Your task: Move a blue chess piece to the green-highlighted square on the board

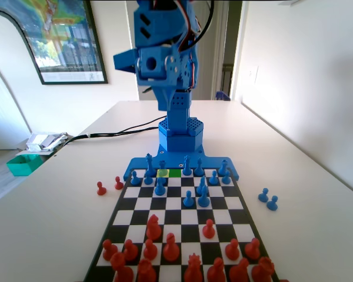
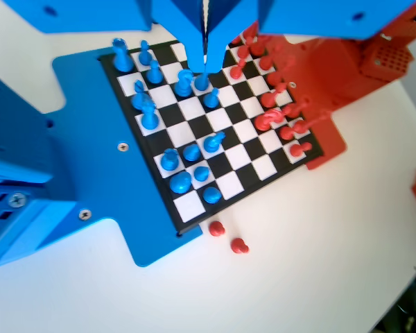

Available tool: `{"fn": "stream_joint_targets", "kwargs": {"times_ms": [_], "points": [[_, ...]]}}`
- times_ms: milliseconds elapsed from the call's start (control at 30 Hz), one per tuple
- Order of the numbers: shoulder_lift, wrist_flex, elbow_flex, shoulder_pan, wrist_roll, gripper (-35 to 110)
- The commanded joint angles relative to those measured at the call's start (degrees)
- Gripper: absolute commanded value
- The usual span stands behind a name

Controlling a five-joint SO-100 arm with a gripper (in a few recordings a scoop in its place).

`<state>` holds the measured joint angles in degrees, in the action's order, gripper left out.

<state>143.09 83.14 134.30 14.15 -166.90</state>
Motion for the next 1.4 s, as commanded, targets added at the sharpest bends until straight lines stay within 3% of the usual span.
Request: {"fn": "stream_joint_targets", "kwargs": {"times_ms": [0, 400, 800, 1367], "points": [[0.00, -1.49, 1.41, 2.02, -32.52, 3], [-9.58, -11.69, 8.35, -0.26, -21.01, 7], [-12.57, -22.24, 18.81, 2.02, -21.01, 8], [-20.39, -27.60, 17.14, 2.11, -19.34, 10]]}}
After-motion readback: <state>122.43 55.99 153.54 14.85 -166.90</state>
